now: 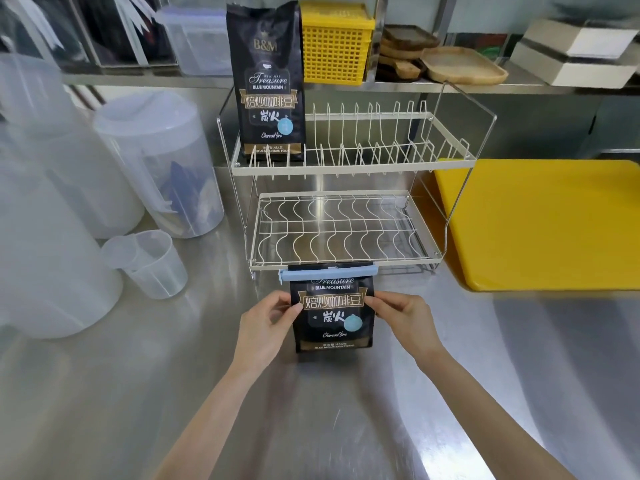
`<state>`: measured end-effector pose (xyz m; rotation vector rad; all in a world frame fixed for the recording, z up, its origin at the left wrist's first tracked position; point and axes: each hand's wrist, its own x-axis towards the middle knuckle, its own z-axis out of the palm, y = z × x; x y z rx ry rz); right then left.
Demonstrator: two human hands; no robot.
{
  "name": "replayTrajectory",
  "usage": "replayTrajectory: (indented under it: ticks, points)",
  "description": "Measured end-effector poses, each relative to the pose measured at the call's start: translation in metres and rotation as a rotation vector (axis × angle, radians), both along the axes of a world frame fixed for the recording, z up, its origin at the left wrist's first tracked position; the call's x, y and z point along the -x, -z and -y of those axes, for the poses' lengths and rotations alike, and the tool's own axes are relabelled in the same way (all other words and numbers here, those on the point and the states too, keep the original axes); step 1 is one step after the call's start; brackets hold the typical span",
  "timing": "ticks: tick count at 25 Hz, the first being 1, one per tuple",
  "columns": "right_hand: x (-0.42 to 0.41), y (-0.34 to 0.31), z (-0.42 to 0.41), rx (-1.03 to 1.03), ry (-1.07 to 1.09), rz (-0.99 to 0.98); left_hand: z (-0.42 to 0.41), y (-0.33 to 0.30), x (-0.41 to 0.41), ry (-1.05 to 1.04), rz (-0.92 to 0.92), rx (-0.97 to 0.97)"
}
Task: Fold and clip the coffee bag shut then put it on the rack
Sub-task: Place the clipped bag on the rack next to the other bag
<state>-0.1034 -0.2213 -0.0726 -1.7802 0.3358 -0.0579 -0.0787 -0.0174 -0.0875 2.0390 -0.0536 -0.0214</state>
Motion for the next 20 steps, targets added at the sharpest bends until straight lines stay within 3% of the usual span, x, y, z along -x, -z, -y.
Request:
replayTrajectory:
  ticks: [6, 20]
  points:
    - [-0.024, -0.050, 0.004, -0.095, -0.045, 0.129, -0.001, -0.044, -0.025, 0.022, 0.154, 0.014]
    - [-0.093, -0.162, 0.033, 0.037, -0.095, 0.417, 0.013, -0.169, -0.087, 0.095, 0.464, -0.065]
